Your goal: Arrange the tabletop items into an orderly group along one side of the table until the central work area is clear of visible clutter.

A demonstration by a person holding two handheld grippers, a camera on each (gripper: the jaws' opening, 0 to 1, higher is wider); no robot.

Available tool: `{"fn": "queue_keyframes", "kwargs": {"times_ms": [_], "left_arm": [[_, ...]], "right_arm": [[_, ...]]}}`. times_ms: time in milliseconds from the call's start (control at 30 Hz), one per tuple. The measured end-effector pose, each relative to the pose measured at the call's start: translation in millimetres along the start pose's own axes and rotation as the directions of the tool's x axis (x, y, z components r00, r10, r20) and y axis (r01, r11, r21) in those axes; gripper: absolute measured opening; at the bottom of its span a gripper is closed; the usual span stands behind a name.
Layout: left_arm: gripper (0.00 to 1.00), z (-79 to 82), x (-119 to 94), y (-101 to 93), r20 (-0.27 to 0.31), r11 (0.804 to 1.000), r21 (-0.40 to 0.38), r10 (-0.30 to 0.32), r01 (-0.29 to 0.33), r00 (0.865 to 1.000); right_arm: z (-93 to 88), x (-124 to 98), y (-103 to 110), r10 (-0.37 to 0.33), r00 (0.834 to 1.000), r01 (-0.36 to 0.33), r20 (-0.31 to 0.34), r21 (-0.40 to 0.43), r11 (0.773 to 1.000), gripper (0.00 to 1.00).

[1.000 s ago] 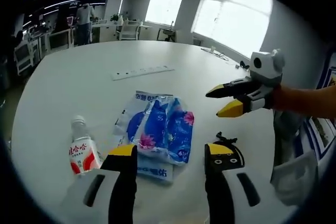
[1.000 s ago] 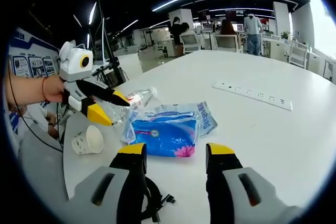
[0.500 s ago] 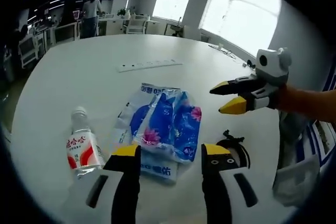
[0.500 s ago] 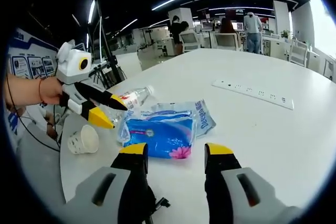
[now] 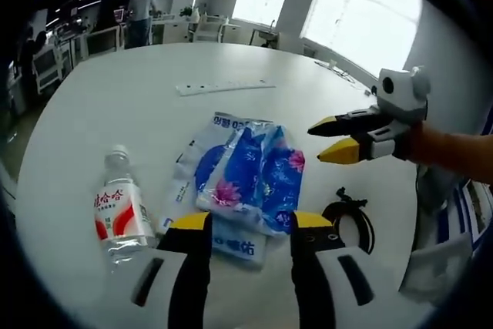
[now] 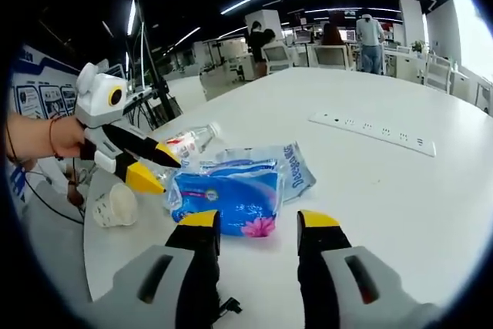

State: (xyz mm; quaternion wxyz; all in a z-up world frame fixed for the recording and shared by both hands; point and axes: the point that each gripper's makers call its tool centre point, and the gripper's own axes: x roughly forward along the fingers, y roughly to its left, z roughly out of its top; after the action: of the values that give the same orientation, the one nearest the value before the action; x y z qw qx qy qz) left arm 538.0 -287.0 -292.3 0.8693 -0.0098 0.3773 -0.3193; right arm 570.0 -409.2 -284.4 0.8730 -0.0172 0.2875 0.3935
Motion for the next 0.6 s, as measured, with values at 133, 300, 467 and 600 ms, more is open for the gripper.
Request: {"fn": "queue_keyframes", "kwargs": {"times_ms": [133, 300, 467, 600], "left_arm": [[0.37, -1.0, 1, 2.9, -0.009, 1.0, 0.005, 0.026, -0.026, 1.0], [0.37, -3.8, 4, 2.0, -0.018, 0.999, 0.002, 0.037, -0.037, 0.999], [0.35, -6.9, 5, 1.5, -0.029, 0.999, -0.002, 0.043, -0.043, 0.999], [0.32, -5.8, 6, 0.6, -0.03, 0.999, 0.006, 0.047, -0.047, 0.998]], "right_arm": [[-1.1, 3, -2, -0.001, 1.0, 0.001, -0.001, 0.006, 1.0, 0.37], [-3.5, 9, -4, -0.002, 1.0, 0.002, -0.004, 0.013, 1.0, 0.34], [-2.9, 13, -6, -0.003, 1.0, 0.003, -0.002, 0.017, 1.0, 0.33], [-2.3, 16, -8, -0.003, 1.0, 0.003, -0.002, 0.02, 1.0, 0.31]]}}
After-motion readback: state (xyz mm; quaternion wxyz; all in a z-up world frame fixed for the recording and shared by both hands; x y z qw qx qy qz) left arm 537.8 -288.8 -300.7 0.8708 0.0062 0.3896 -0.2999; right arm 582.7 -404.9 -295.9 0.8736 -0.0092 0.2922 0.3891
